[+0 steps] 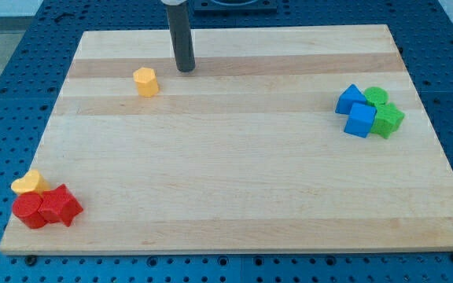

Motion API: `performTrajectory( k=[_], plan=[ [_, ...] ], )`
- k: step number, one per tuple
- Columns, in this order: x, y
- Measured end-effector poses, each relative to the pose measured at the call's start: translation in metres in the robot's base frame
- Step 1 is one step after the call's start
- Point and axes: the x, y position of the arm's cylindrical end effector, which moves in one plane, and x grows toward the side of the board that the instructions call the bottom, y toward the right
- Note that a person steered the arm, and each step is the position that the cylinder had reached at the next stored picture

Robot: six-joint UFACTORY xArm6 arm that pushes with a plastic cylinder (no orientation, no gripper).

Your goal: Move the yellow hexagon closer to the red star

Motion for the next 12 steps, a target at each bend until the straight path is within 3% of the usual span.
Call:
performTrajectory(
  k=[3,6,8,11,12],
  plan=[
    [0.059,-0.066],
    [0.044,-0.072],
    [0.101,-0.106],
    [0.074,-0.12],
    [0.093,-0.145]
  ],
)
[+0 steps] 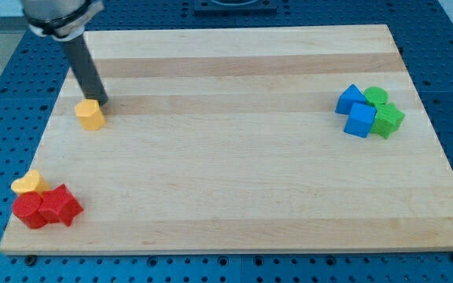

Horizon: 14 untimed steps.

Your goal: Move the yellow hexagon closer to the red star

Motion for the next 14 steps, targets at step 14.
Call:
performTrajectory(
  k=[14],
  plan=[
    [0.139,0.029]
  ],
)
